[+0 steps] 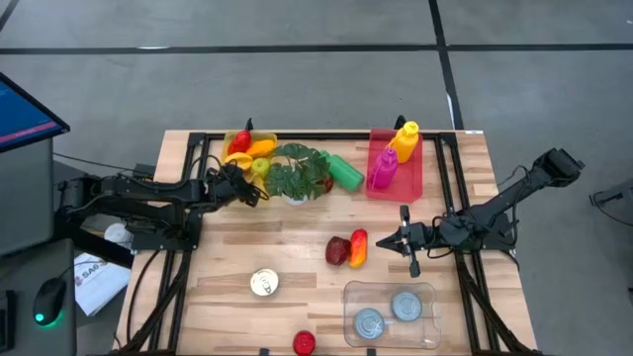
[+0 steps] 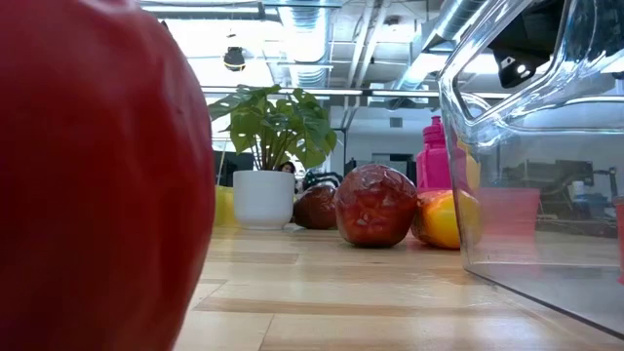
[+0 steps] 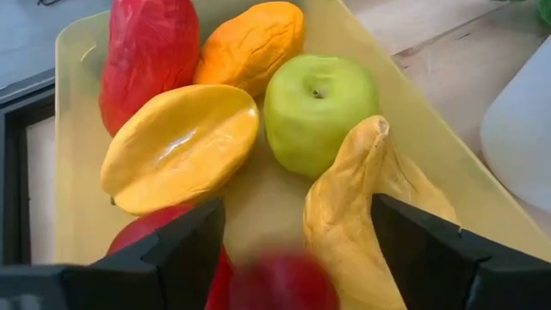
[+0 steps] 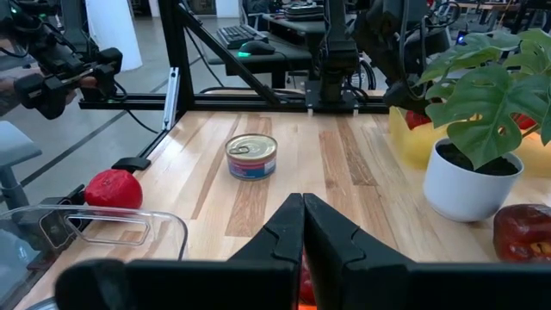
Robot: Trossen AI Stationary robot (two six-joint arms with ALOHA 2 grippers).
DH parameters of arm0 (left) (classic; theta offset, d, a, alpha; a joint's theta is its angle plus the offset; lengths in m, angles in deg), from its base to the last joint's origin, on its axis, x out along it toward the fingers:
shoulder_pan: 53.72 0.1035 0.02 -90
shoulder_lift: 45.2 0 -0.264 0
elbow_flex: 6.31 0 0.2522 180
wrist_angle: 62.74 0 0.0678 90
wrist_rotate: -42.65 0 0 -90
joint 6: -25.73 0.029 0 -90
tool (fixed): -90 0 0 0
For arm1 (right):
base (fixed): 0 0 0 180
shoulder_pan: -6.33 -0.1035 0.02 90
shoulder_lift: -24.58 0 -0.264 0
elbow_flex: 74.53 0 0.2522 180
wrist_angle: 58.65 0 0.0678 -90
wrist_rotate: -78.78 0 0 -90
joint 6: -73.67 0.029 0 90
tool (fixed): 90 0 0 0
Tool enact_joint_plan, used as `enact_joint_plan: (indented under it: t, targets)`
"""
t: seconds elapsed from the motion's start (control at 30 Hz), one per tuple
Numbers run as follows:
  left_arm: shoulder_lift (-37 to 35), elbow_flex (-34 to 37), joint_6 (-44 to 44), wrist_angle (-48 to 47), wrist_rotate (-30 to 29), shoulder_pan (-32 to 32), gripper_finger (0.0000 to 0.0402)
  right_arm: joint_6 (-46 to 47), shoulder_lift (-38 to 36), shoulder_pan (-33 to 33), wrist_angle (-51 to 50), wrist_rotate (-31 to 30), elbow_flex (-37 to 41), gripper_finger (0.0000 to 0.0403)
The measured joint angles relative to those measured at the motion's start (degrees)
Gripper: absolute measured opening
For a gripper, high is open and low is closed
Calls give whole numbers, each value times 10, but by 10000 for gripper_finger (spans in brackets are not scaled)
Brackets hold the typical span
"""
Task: Pick & Place Food Item
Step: Put the red pomegranate into the yellow bin, then put the dark red apple into the yellow bin
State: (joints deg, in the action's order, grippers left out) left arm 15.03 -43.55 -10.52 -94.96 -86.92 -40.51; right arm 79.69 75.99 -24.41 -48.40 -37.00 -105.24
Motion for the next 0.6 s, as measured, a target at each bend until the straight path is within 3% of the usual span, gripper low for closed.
enact_joint_plan:
  t: [0.23,0.6]
  targets:
    - [-7,0,1,-2,1,0,294,0,0,0,0,0,0,5]
    - [-132,1,1,7,9,-9,238,0,0,0,0,0,0,5]
